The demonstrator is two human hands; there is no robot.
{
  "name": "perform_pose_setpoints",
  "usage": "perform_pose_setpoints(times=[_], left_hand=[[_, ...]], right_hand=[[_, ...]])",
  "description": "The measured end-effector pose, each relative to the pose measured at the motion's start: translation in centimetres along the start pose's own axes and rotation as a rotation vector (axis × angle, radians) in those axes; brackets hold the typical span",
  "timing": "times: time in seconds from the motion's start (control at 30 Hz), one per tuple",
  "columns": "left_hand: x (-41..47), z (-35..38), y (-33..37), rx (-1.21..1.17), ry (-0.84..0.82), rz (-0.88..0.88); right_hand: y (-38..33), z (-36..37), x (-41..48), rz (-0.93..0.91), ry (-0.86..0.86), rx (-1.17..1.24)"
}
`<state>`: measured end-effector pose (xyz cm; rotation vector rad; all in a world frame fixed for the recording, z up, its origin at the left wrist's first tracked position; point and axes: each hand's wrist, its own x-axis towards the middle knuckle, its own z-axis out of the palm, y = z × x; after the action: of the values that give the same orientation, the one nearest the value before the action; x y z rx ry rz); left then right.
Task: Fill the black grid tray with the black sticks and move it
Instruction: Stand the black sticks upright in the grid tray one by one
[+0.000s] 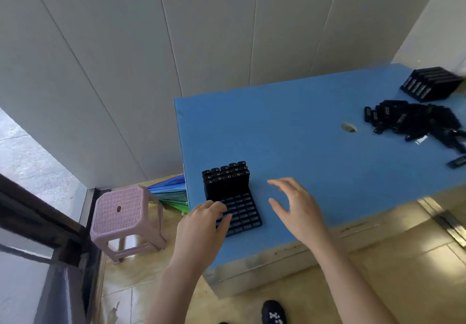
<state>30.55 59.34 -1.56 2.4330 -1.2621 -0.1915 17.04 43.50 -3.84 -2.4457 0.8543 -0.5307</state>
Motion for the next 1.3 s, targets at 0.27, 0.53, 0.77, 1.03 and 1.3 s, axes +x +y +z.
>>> perform_pose_setpoints(times=[0.27,0.53,0.77,1.03,1.3], left_hand=[[2.3,3.0,8.5,-0.016,-0.103,0.24],[4.5,9.7,22.0,-0.082,-0.172,0.288],[4.7,16.9,36.6,-0.134,-0.22,0.313],[7.8,21.2,45.3,-0.125,-0.225,0.29],[15.5,26.2,51.2,-0.056,-0.162,0.293]], right_hand=[[5.4,-6.6,-4.8,0.21,0.07,-0.074],[15.7,-16.6,-8.3,0.329,0.078,-0.15],[26.1,-25.2,-11.5,0.391,0.051,-0.243],[34.6,-31.0,-9.8,0.358,0.015,-0.255],[42.4,-33.6,-4.6,0.33,0.011,-0.211]])
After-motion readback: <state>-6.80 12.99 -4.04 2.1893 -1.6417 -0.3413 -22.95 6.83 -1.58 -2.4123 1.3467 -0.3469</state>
